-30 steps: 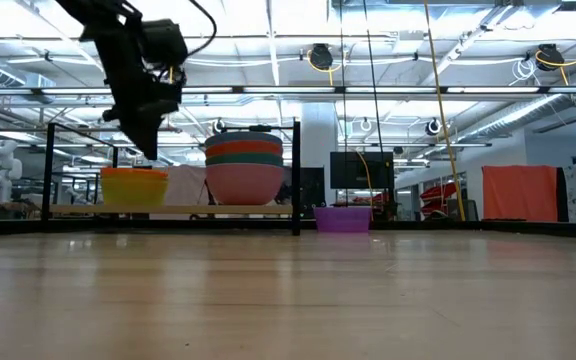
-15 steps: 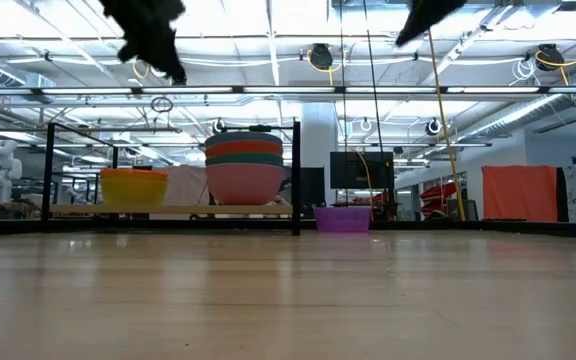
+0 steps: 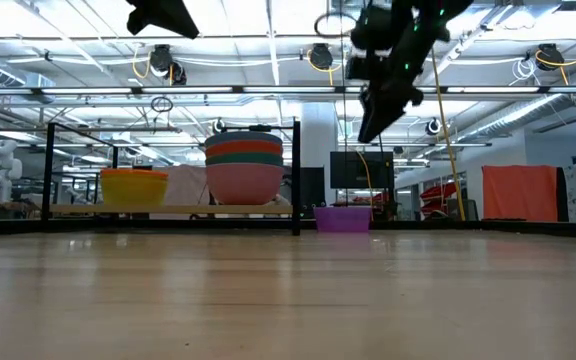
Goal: Place and stack bowls onto a shelf
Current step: Stack the small purple bowl into the orange bowl on the shelf
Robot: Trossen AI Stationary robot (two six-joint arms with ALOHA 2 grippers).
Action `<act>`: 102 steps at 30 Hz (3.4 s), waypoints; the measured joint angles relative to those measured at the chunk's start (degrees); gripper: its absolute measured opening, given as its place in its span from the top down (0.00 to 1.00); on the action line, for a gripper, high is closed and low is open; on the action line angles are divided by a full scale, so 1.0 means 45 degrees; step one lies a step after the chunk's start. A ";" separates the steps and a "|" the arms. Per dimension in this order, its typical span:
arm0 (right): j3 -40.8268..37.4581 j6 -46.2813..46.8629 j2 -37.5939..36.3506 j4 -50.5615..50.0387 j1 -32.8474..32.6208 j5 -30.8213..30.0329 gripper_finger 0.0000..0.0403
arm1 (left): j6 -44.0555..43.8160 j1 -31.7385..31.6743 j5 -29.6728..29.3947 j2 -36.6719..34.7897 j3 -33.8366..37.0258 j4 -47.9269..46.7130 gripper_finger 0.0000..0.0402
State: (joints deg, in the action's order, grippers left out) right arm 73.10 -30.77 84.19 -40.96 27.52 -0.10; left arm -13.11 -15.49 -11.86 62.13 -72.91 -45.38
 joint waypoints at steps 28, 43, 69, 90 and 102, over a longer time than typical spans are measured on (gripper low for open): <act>0.0233 -0.5439 0.4986 0.2194 0.2956 0.1409 0.70 | -0.0933 0.0758 -0.0014 0.0000 0.0026 0.0008 0.90; 0.0243 -0.5086 0.5626 0.0885 0.2671 0.1368 0.97 | -0.1512 0.0778 -0.0013 0.0000 0.0036 0.0003 0.90; 0.0240 -0.3359 0.1446 -0.2990 -0.4566 0.1419 1.00 | -0.2121 0.2228 0.2333 0.2195 0.0046 -0.0093 0.90; 0.0238 -0.1989 0.1343 -0.1891 -0.7294 0.2627 1.00 | 0.0445 0.3339 0.5950 0.3774 -0.0011 0.4797 0.83; 0.0775 -0.2437 0.1338 -0.0695 -0.7955 0.5148 1.00 | 0.6831 0.4137 0.5853 0.5242 0.0052 0.5113 0.81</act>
State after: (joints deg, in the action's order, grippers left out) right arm 76.59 -41.73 90.21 -44.09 -8.28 23.07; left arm 17.63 3.13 14.48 85.72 -72.68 -22.37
